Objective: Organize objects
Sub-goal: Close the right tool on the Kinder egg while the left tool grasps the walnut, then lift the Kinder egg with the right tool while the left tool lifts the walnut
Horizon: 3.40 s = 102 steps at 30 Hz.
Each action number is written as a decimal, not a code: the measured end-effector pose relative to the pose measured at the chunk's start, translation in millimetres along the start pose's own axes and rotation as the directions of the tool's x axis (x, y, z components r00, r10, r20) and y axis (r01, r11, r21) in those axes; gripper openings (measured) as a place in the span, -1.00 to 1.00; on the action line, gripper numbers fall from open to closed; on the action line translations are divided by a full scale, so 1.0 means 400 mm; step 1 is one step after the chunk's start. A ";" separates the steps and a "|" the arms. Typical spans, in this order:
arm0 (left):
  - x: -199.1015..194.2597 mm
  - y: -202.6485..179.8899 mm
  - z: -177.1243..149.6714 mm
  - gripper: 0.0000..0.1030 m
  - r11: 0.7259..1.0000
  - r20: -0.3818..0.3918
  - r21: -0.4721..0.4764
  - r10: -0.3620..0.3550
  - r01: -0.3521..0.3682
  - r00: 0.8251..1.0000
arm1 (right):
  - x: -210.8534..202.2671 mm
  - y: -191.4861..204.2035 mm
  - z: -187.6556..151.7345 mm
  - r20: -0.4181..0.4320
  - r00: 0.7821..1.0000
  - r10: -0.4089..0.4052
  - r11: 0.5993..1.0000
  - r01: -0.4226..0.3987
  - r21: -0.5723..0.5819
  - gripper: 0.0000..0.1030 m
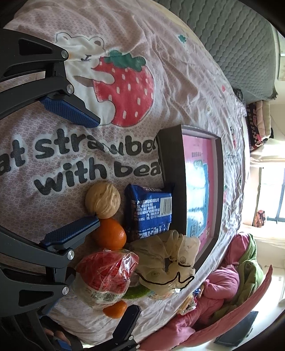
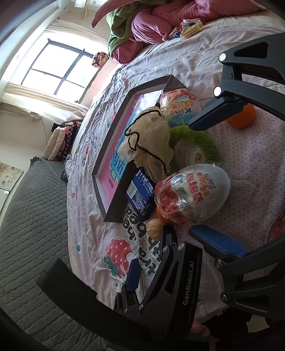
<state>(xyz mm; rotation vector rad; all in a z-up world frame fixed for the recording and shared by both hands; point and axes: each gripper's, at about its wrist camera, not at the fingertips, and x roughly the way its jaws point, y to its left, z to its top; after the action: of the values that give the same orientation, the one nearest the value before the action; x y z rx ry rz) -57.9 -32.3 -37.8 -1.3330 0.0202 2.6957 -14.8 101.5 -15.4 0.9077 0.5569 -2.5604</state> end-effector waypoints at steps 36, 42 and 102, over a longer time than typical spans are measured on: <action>0.012 -0.017 0.028 -0.12 0.983 0.001 0.043 -0.180 0.180 0.984 | 0.013 -0.008 0.004 0.004 0.999 0.034 0.999 -0.034 -0.001 0.00; 0.009 -0.024 0.023 -0.29 0.978 -0.007 0.056 -0.200 0.200 0.980 | -0.002 -0.018 0.004 0.017 0.999 0.041 0.999 -0.042 0.017 0.00; -0.193 -0.094 0.046 -0.36 0.990 0.195 0.032 -0.138 0.135 0.971 | -0.114 -0.089 0.028 0.133 0.989 0.058 0.989 -0.075 0.128 0.00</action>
<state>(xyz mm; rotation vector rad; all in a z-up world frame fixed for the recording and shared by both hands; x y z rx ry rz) -21.6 -2.5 36.4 -1.0166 -0.0644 2.6886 -3.8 136.1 31.2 0.7827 0.3168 -2.5968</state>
